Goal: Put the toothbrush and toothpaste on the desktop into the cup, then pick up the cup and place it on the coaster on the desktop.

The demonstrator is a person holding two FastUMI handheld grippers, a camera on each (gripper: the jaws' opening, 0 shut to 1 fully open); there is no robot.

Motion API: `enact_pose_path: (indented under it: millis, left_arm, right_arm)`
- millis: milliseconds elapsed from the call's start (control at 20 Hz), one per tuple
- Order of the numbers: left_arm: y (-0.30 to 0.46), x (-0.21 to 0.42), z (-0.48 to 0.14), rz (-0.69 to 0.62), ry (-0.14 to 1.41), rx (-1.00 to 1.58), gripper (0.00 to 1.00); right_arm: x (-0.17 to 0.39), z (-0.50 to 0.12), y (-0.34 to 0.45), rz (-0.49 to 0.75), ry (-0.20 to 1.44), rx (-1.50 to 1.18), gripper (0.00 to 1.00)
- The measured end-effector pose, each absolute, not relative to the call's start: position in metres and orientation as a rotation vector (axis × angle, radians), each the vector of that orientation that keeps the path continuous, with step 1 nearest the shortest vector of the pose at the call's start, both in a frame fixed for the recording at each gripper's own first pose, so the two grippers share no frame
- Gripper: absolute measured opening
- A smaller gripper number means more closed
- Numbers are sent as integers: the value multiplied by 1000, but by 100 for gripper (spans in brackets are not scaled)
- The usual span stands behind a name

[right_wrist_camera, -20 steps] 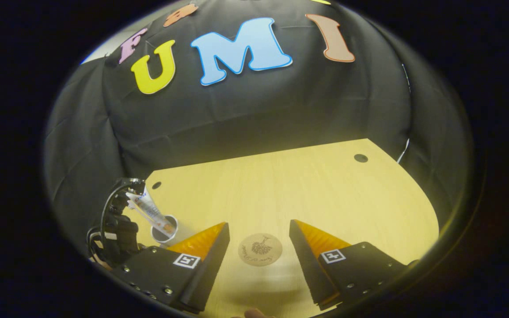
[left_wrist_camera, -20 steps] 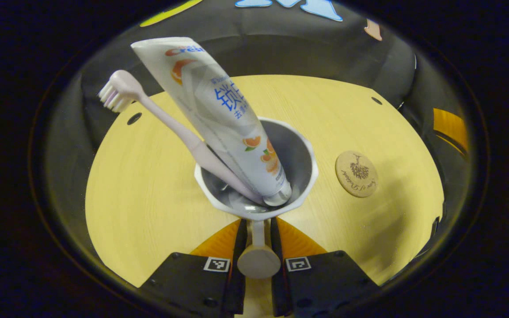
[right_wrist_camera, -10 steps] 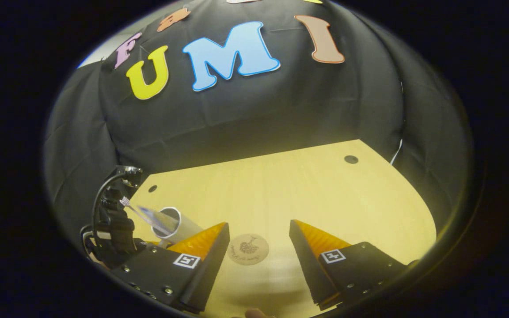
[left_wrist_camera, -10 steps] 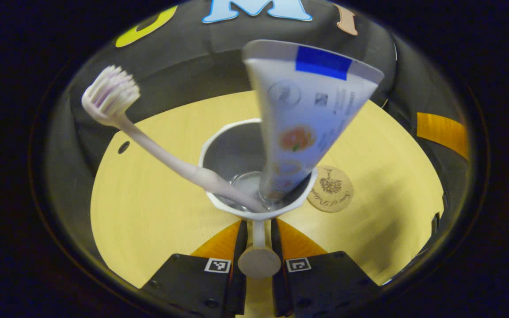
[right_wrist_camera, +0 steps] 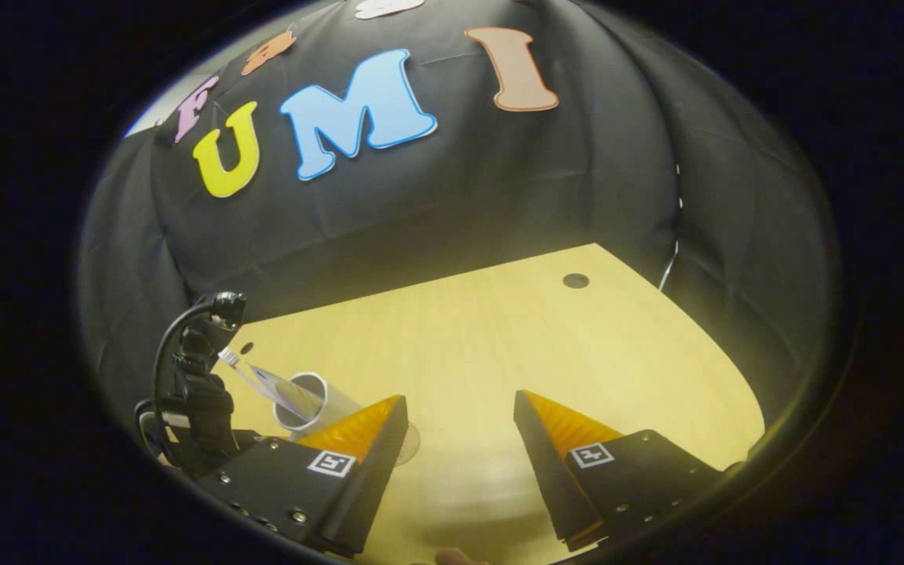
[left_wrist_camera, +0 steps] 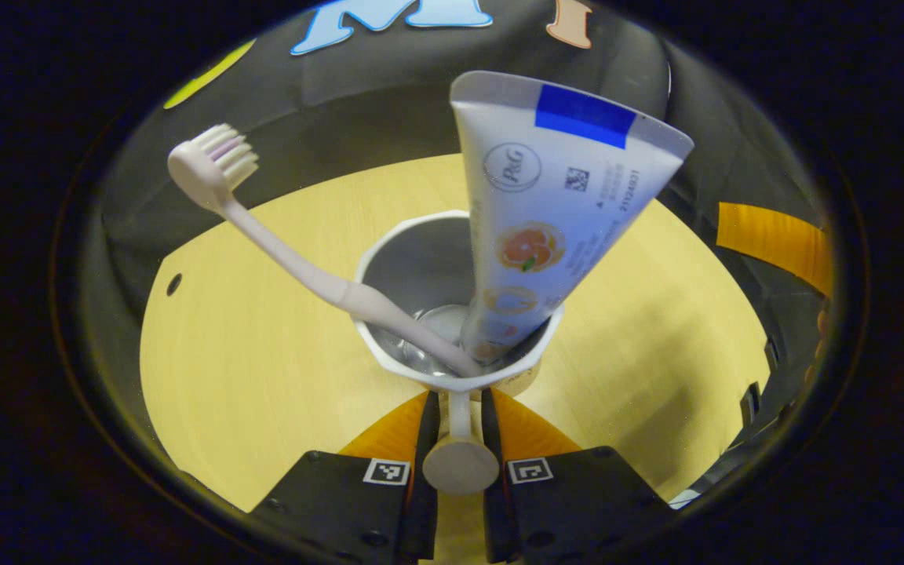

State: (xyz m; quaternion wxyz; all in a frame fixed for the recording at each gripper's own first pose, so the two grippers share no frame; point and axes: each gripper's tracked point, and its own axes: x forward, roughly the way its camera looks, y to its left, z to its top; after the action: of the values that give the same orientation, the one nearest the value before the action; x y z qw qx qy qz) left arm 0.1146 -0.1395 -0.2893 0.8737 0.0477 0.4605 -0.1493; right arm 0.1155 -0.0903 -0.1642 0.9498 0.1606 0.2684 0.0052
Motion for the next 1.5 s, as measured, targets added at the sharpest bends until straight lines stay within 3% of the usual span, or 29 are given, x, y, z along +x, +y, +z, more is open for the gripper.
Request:
enact_pose_path:
  millis: [600,750,800,850,900,950,1050,1150,1300,1400,1450,1500]
  left_arm:
    - [-148,123,-322,-282,1022,121,31]
    - [-154,123,-323,-288,1028,138,31]
    - [-157,124,-324,-287,1028,144,38]
    - [-158,123,-324,-285,1031,147,32]
    - [-157,121,-323,-279,1029,145,40]
    - [-157,121,-323,-272,1024,137,41]
    - [-156,120,-320,-262,1013,127,37]
    - [-160,118,-312,-265,980,107,52]
    - [-163,116,-290,-242,891,88,84]
    - [-165,111,-268,-224,822,60,80]
    - [-165,107,-256,-216,790,48,91]
    - [-161,102,-246,-207,762,41,95]
  right_arm:
    - [101,-174,-126,-29,564,355,83]
    - [101,-175,-122,-15,574,355,84]
    - [101,-174,-120,-8,575,356,84]
    - [101,-174,-118,-1,574,353,83]
    - [100,-172,-117,7,573,348,83]
    - [99,-171,-114,17,571,343,83]
    - [98,-169,-112,37,570,331,84]
    - [96,-165,-114,50,560,319,84]
    - [96,-156,-115,74,538,292,83]
    - [96,-151,-116,89,524,255,83]
    - [95,-147,-117,93,514,239,83]
    - [94,-141,-116,97,504,225,83]
